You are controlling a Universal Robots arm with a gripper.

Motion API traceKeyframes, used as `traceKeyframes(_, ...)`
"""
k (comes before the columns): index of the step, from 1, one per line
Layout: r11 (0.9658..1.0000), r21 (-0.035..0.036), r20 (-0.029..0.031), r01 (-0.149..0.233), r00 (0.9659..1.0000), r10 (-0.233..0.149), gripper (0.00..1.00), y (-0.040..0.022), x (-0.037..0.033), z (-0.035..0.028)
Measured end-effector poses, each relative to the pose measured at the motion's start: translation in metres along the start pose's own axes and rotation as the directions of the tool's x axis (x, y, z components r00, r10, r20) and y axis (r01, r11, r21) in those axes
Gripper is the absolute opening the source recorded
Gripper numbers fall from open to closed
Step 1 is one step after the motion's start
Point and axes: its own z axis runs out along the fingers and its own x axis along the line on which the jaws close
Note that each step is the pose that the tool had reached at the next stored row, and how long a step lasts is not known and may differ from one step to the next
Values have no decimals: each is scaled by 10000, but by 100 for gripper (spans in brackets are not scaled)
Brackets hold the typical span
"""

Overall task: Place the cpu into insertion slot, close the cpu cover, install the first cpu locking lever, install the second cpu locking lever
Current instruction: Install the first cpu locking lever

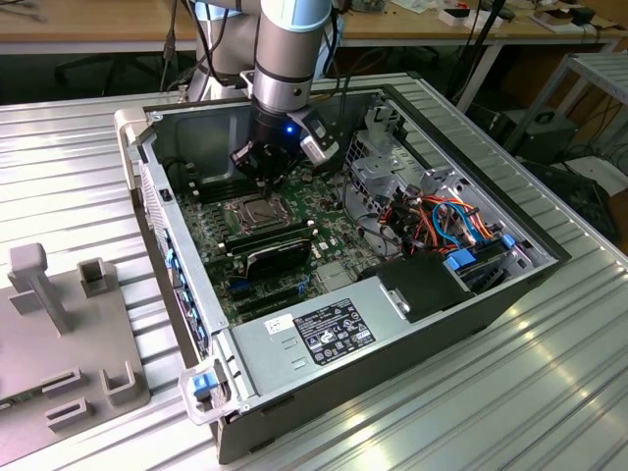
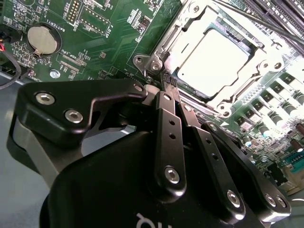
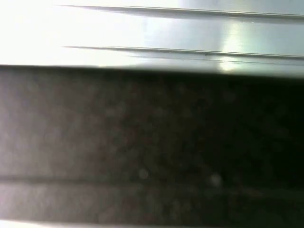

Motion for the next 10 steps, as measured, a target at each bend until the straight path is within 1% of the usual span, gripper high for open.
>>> traceKeyframes(4,10000,19,-9,4,10000,-4,11,12,3,-7)
traceKeyframes(7,10000,31,-25,14,10000,-14,11,36,6,-14)
traceKeyframes(9,10000,-20,-3,19,10000,-19,11,56,-3,4)
traceKeyframes(10,10000,-14,1,22,10000,-22,11,53,-2,2)
